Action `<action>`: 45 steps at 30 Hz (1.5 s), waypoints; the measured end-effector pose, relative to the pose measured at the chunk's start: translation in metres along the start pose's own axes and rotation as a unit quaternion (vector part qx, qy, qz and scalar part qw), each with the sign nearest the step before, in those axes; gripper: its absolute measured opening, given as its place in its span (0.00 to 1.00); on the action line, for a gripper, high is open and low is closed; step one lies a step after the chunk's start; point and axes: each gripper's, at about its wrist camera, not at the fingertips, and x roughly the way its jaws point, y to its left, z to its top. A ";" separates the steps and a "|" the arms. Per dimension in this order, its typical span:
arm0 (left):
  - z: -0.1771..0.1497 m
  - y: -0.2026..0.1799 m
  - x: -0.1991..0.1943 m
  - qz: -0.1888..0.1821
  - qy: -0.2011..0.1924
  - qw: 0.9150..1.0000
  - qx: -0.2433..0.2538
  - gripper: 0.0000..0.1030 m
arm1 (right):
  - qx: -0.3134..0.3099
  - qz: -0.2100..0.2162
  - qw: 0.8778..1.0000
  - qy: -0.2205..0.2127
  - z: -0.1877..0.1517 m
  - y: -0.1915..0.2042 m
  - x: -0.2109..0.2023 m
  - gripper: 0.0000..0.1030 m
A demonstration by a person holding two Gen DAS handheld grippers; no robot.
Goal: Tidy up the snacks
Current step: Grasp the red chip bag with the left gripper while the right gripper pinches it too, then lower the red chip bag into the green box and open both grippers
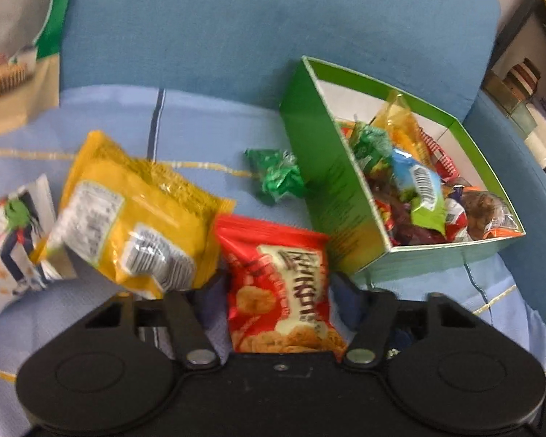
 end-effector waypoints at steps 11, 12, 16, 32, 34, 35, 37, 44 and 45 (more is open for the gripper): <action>-0.018 0.005 -0.040 -0.007 -0.020 1.000 -0.011 0.47 | -0.017 0.023 0.999 -0.017 -0.004 0.019 -0.028 0.63; -0.018 0.000 -0.046 -0.005 -0.024 1.000 -0.005 0.47 | -0.016 0.025 0.999 -0.024 -0.004 0.020 -0.035 0.63; -0.013 -0.025 -0.075 -0.006 -0.056 0.998 0.035 0.47 | -0.006 0.022 0.998 -0.063 0.004 0.018 -0.066 0.63; 0.060 -0.132 -0.048 -0.078 -0.107 0.984 0.122 0.47 | 0.019 -0.079 0.984 -0.161 0.044 -0.072 -0.107 0.63; 0.065 -0.140 -0.034 -0.085 -0.105 0.983 0.125 0.48 | 0.026 -0.093 0.982 -0.162 0.042 -0.085 -0.101 0.63; 0.067 -0.142 -0.027 -0.087 -0.103 0.983 0.127 0.55 | 0.031 -0.103 0.981 -0.160 0.040 -0.091 -0.097 0.63; 0.065 -0.145 -0.018 -0.059 -0.108 0.984 0.130 0.94 | 0.040 -0.136 0.980 -0.140 0.033 -0.101 -0.083 0.69; 0.046 -0.131 -0.030 0.018 -0.143 0.978 0.153 1.00 | 0.027 -0.156 0.977 -0.141 0.015 -0.093 -0.080 1.00; 0.045 -0.127 -0.034 0.019 -0.142 0.978 0.149 1.00 | 0.025 -0.156 0.977 -0.141 0.018 -0.091 -0.081 1.00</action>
